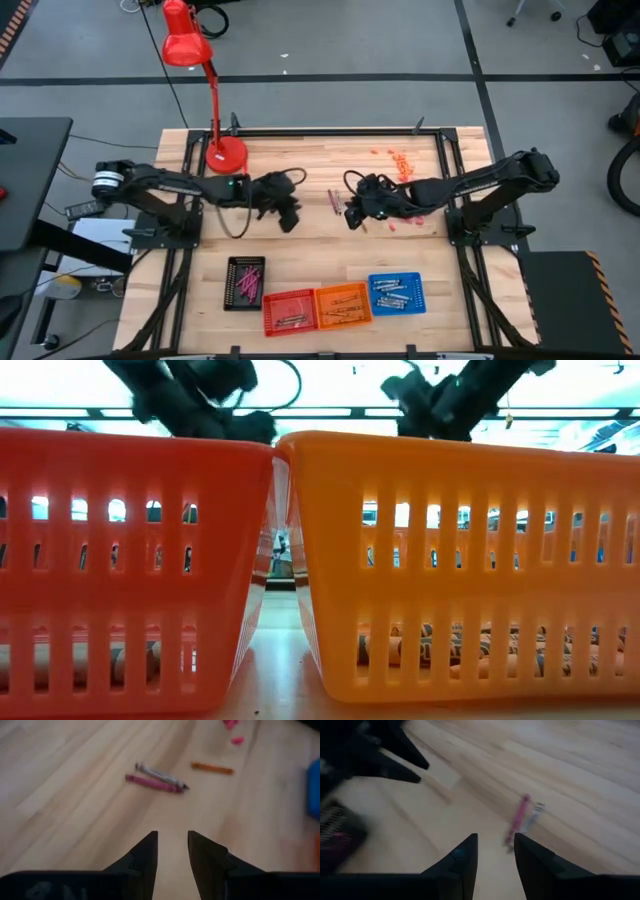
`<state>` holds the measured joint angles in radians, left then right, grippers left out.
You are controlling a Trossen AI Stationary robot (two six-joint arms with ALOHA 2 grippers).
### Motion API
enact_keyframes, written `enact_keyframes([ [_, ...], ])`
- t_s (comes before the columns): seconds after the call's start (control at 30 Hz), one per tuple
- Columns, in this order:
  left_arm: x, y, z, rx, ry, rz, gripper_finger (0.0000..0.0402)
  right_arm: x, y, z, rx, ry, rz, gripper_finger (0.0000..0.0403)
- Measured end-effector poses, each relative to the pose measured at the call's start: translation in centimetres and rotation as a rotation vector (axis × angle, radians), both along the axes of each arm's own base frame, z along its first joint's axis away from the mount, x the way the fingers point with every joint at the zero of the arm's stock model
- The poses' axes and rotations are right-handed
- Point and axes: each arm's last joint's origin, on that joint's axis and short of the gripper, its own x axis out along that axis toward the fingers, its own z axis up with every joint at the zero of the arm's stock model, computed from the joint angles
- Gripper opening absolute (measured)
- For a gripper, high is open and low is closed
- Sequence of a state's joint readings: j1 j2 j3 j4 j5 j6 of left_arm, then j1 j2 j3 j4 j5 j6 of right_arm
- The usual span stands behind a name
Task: Sort crayons
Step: Put the black crayon into the blue bin
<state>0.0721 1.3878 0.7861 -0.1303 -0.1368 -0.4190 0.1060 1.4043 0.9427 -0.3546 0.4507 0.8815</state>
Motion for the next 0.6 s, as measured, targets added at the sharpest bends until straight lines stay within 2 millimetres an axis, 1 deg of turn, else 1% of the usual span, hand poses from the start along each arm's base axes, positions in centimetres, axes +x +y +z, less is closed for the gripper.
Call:
enact_keyframes([
  [0.13,1.0,1.3,-1.0,0.006,-0.022,0.038,0.0116,0.9,-1.2,-1.5,-0.027,0.061,0.008,0.0132],
  [0.23,1.0,1.9,-1.7,-0.043,0.001,0.094,0.0116,2.1,-2.1,-3.0,-0.023,0.084,0.027,0.0132],
  [0.3,1.0,1.9,-1.8,-0.093,0.004,0.128,0.0116,2.8,-2.8,-4.3,-0.009,0.127,0.019,0.0132],
  [0.4,0.8,1.6,-1.7,-0.172,0.007,0.118,0.0116,3.6,-4.0,-5.7,0.032,0.173,0.005,0.0132],
  [0.47,0.4,1.4,-1.6,-0.225,0.034,0.104,0.0116,4.3,-4.7,-6.3,0.055,0.185,-0.001,0.0132],
  [0.53,0.5,1.1,-1.5,-0.265,0.023,0.095,0.0116,4.5,-5.4,-6.9,0.075,0.227,-0.011,0.0132],
  [0.6,0.1,0.9,-1.4,-0.304,0.038,0.099,0.0116,5.0,-6.0,-7.3,0.097,0.232,-0.013,0.0132],
])
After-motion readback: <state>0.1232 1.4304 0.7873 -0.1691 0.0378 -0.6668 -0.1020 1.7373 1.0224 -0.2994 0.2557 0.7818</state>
